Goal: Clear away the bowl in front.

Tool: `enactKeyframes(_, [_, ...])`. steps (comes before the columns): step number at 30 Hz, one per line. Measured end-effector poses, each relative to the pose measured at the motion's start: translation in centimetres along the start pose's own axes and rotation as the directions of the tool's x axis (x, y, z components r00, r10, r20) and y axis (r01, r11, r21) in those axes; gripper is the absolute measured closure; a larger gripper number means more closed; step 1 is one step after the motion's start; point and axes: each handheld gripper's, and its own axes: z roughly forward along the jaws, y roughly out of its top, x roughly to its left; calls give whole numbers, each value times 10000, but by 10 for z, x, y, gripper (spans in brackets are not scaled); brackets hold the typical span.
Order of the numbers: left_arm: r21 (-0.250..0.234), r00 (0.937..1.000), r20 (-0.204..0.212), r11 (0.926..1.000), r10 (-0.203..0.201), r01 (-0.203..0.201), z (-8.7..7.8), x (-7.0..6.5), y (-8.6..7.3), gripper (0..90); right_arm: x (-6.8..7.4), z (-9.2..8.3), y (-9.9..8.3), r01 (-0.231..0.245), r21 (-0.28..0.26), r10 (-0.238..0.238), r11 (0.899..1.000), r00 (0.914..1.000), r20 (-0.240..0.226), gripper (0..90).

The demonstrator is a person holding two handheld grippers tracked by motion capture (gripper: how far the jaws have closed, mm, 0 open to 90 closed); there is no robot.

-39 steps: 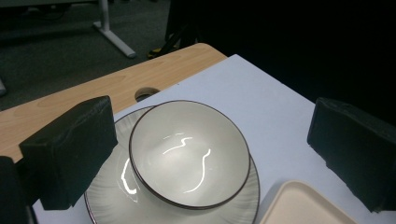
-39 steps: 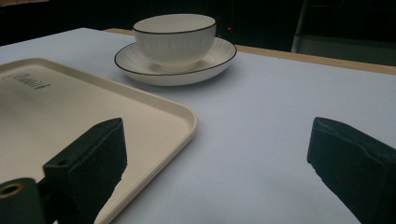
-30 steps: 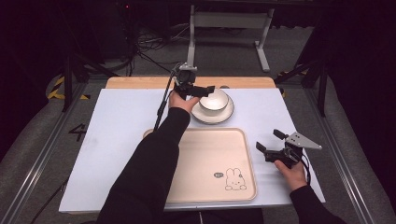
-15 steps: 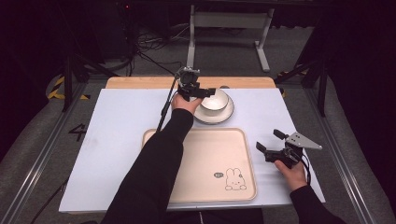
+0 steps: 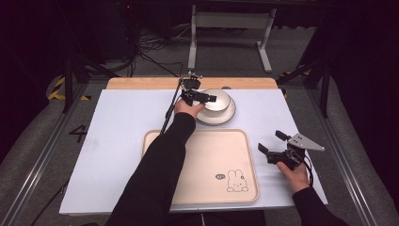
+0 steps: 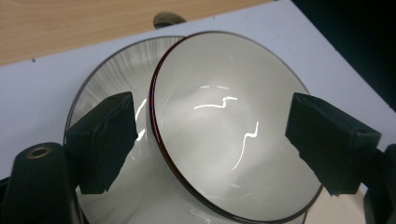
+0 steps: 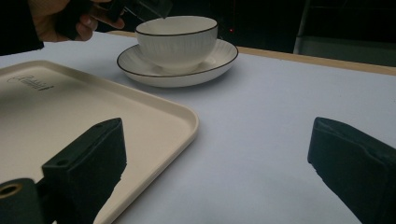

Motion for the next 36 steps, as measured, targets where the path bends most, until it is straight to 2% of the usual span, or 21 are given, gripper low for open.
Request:
enactKeyframes(4, [142, 9998, -185, 9998, -103, 105, 5, 2, -2, 208, 0, 0, 0, 3, -4, -3, 10000, 10000, 1, 50])
enactKeyframes(7, [235, 9997, -165, 9996, -167, 171, 6, 4, -3, 220, 0, 0, 0, 8, -5, -8, 10000, 10000, -3, 50])
enactKeyframes(15, [491, 9950, -168, 9939, -985, 992, 12, 9, -5, 330, 0, 0, 0, 5, -19, -5, 10000, 10000, -20, 49])
enactKeyframes(20, [463, 9950, -565, 9953, -823, 849, 13, 6, -5, 376, 0, 0, 0, 6, -27, -6, 10000, 10000, -33, 49])
enactKeyframes(24, [683, 9934, -495, 9919, -1037, 1070, 17, 7, -6, 434, 0, 0, 0, 10, -23, -10, 10000, 10000, -34, 49])
enactKeyframes(28, [978, 9888, -706, 9856, -1316, 1382, 20, 8, -8, 469, 0, 0, 0, 12, -27, -12, 10000, 10000, -40, 49])
enactKeyframes(29, [1070, 9859, -923, 9830, -1394, 1491, 21, 8, -8, 491, 0, 0, 0, 12, -29, -12, 10000, 10000, -40, 49])
enactKeyframes(30, [1070, 9859, -923, 9830, -1394, 1491, 21, 8, -8, 514, 0, 0, 0, 12, -29, -12, 10000, 10000, -40, 49])
enactKeyframes(33, [994, 9804, -993, 9786, -1703, 1800, 19, 9, -7, 562, 0, 0, 0, 2, -35, -2, 10000, 10000, -49, 49])
enactKeyframes(34, [917, 9776, -1041, 9770, -1829, 1926, 18, 8, -7, 629, 0, 0, 0, 10, -33, -10, 10000, 10000, -43, 50])
enactKeyframes(35, [917, 9776, -1041, 9770, -1829, 1926, 18, 8, -7, 646, 0, 0, 0, 10, -33, -10, 10000, 10000, -43, 50])
enactKeyframes(36, [919, 9745, -1150, 9748, -1925, 2034, 18, 8, -6, 646, 0, 0, 0, 11, -33, -11, 10000, 10000, -42, 49])
